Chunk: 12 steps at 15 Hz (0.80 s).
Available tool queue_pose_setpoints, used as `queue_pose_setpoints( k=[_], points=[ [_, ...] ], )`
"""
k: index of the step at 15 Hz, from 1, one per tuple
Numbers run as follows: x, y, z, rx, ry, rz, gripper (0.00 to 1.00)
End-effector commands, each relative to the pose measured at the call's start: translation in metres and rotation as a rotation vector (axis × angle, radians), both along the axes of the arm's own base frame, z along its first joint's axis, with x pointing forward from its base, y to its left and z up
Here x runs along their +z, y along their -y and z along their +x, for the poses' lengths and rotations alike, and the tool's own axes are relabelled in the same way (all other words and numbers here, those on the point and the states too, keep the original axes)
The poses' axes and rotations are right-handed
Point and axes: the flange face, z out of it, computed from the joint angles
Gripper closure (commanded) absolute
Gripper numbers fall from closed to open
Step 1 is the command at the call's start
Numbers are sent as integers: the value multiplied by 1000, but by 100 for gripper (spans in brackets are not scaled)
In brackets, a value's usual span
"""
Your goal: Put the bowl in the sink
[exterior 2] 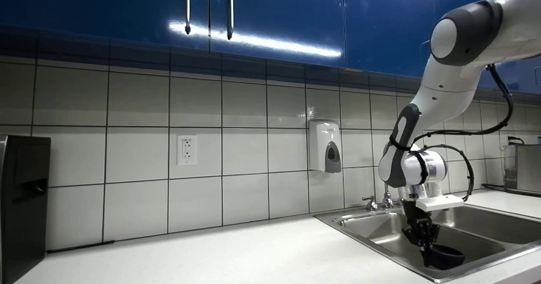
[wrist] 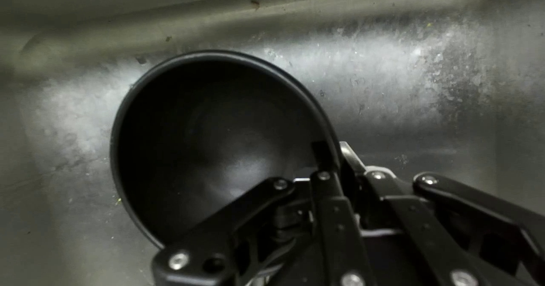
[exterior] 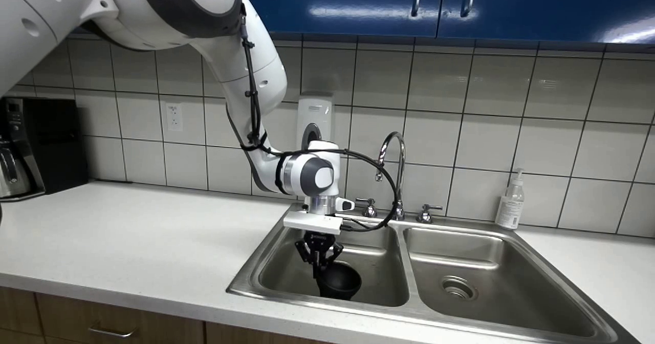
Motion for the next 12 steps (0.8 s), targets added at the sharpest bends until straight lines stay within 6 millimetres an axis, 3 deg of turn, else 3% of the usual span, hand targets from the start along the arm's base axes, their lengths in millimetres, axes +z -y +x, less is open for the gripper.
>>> queue_pose_setpoints(
  k=[1, 12],
  points=[
    [-9, 4, 8, -25, -9, -40, 98],
    [-36, 10, 8, -64, -48, -63, 98]
  ],
)
